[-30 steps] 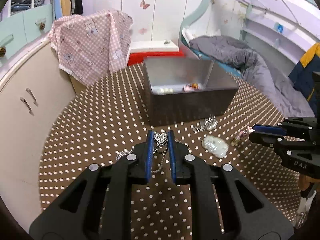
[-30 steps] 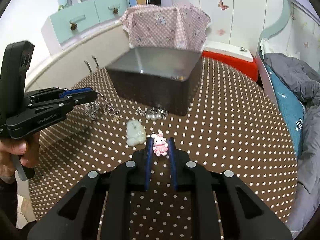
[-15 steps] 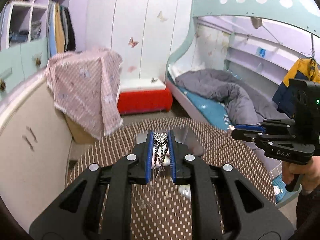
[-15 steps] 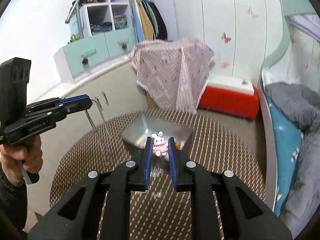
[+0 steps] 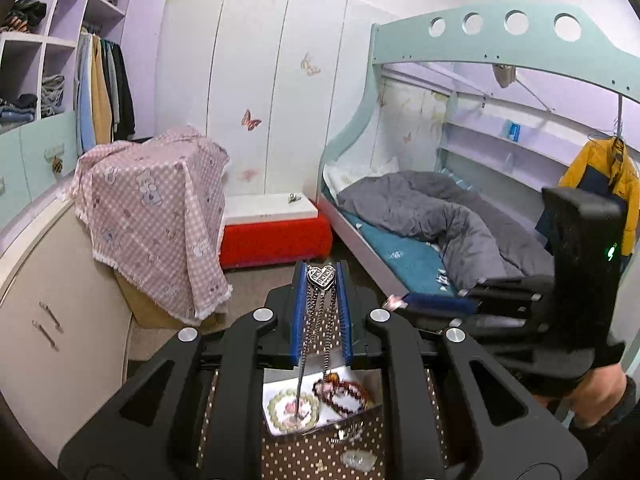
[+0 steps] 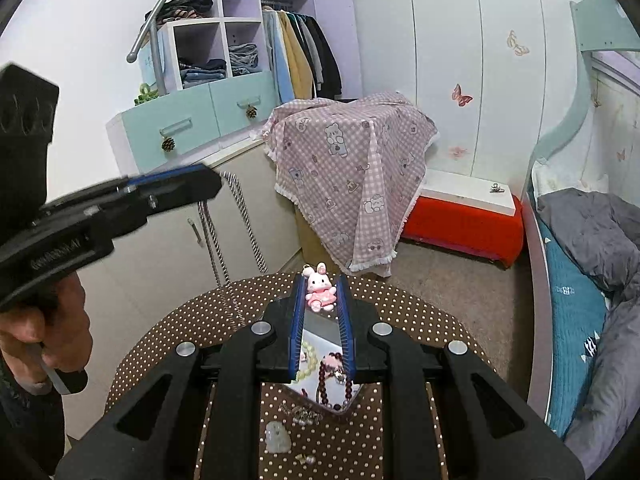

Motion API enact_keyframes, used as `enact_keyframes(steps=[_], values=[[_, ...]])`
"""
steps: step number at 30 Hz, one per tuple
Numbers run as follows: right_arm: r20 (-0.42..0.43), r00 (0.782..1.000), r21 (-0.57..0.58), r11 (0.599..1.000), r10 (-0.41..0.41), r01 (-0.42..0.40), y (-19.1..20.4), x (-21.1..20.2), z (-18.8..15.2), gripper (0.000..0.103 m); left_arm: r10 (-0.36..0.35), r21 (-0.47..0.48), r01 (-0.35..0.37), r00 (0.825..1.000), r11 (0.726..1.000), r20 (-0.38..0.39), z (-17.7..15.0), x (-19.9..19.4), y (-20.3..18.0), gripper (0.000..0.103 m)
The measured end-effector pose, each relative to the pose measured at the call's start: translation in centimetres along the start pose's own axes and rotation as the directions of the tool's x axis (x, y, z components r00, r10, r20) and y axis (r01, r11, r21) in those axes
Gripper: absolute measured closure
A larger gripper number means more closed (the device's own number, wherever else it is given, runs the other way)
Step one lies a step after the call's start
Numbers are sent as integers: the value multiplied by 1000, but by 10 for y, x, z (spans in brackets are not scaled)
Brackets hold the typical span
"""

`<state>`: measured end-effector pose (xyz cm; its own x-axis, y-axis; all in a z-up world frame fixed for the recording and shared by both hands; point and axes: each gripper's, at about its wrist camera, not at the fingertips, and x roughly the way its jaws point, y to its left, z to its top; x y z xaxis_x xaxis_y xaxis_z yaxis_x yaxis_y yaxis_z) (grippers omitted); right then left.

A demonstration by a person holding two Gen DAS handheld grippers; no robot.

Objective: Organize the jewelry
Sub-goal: 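Open both grippers over the metal tin, dropping chain and bunny charm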

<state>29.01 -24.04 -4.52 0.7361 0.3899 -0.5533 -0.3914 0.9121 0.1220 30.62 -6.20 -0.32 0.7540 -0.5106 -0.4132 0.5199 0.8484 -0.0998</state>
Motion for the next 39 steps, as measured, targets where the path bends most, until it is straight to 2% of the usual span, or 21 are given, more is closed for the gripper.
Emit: enact_keyframes(steps=[6, 9, 10, 11, 12, 13, 14, 15, 16, 19, 21, 27, 39], values=[[-33, 999, 5, 1000, 4, -3, -1, 15, -3, 89, -13, -5, 13, 1000, 1000, 0, 6, 9, 0, 88], [-71, 997, 21, 1000, 2, 0, -4, 28, -10, 89, 8, -2, -8, 999, 1000, -37, -4, 21, 2, 87], [-80, 997, 30, 1000, -8, 10, -6, 33, -13, 88, 21, -2, -21, 998, 1000, -61, -9, 26, 3, 84], [-93, 996, 36, 999, -14, 17, -8, 37, -14, 85, 34, -5, -34, 996, 999, -77, -12, 29, 4, 75], [-106, 994, 45, 999, -18, 23, -10, 41, -17, 82, 70, -12, -72, 993, 997, -95, -18, 33, 7, 32], [-116, 993, 62, 997, -28, 35, -14, 45, -21, 70, 109, -17, -110, 991, 994, -74, -22, 30, 9, 10], [-118, 992, 76, 996, -35, 44, -16, 46, -22, 48, 129, -19, -130, 990, 991, -50, -24, 27, 10, 9], [-118, 992, 94, 994, -44, 56, -20, 46, -24, 32, 137, -24, -139, 989, 990, -59, -27, 26, 12, 9], [-105, 993, 110, 991, -58, 70, -23, 44, -26, 9, 140, -30, -142, 988, 989, -68, -28, 26, 14, 9], [-77, 995, 149, 986, -70, 81, -28, 36, -28, 8, 185, -39, -188, 980, 981, -76, -34, 20, 20, 9], [-71, 993, 157, 982, -97, 107, -29, 31, -28, 8, 197, -46, -201, 977, 979, -75, -39, 14, 22, 9], [-43, 993, 191, 975, -111, 117, -31, 15, -29, 8, 228, -85, -231, 972, 969, -50, -51, -8, 26, 9], [26, 988, 173, 974, -153, 146, -18, -28, -39, 8, 275, -97, -279, 960, 955, -46, -83, -41, 20, 9]])
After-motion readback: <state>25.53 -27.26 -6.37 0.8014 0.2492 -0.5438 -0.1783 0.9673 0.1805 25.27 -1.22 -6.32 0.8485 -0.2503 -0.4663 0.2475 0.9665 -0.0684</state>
